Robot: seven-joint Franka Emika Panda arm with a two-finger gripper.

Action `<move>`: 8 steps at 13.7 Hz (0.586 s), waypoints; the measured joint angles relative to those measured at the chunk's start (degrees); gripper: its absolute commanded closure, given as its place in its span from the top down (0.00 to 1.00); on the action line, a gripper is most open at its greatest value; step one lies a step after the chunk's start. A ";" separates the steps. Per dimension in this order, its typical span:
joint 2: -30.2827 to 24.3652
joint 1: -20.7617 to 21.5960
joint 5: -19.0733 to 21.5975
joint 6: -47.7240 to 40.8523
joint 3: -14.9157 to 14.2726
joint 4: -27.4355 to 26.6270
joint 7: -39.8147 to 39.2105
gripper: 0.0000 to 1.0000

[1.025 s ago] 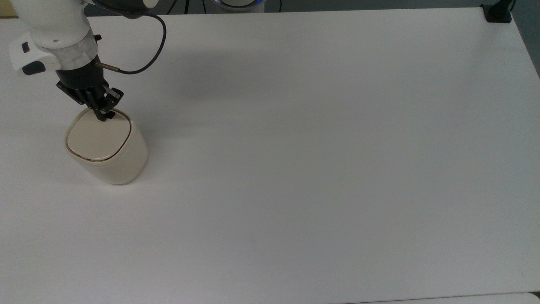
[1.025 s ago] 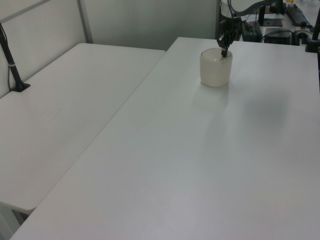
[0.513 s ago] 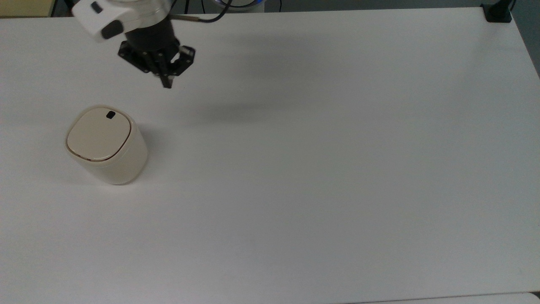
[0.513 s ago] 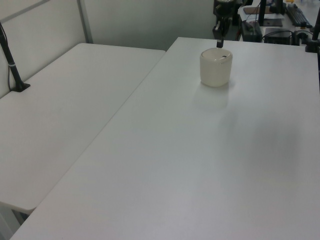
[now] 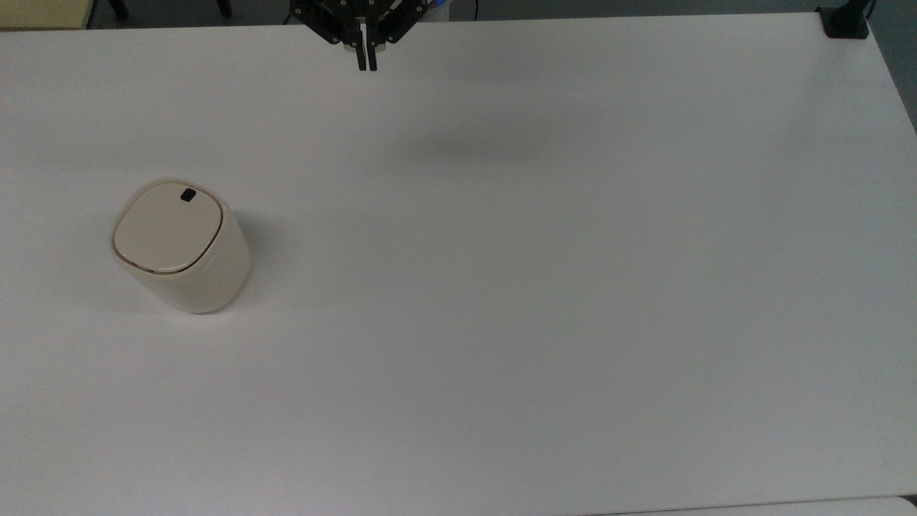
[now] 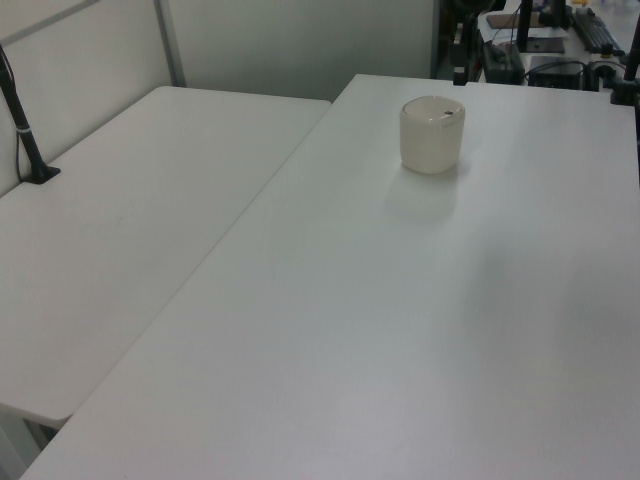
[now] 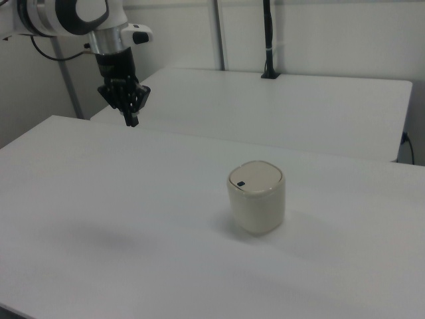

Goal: Close the trash bin

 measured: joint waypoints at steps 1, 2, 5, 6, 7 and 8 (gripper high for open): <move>-0.03 -0.07 0.00 -0.03 -0.28 -0.03 -0.03 0.62; -0.03 -0.16 0.00 -0.03 -0.44 -0.12 -0.04 0.92; -0.02 -0.22 -1.72 -0.04 -0.55 -0.29 -0.05 1.00; -0.02 -0.23 -2.81 -0.04 -0.55 -0.30 -0.05 1.00; -0.03 -0.29 -3.44 -0.04 -0.58 -0.29 -0.05 1.00; -0.03 -0.34 -3.81 -0.04 -0.77 -0.29 -0.05 1.00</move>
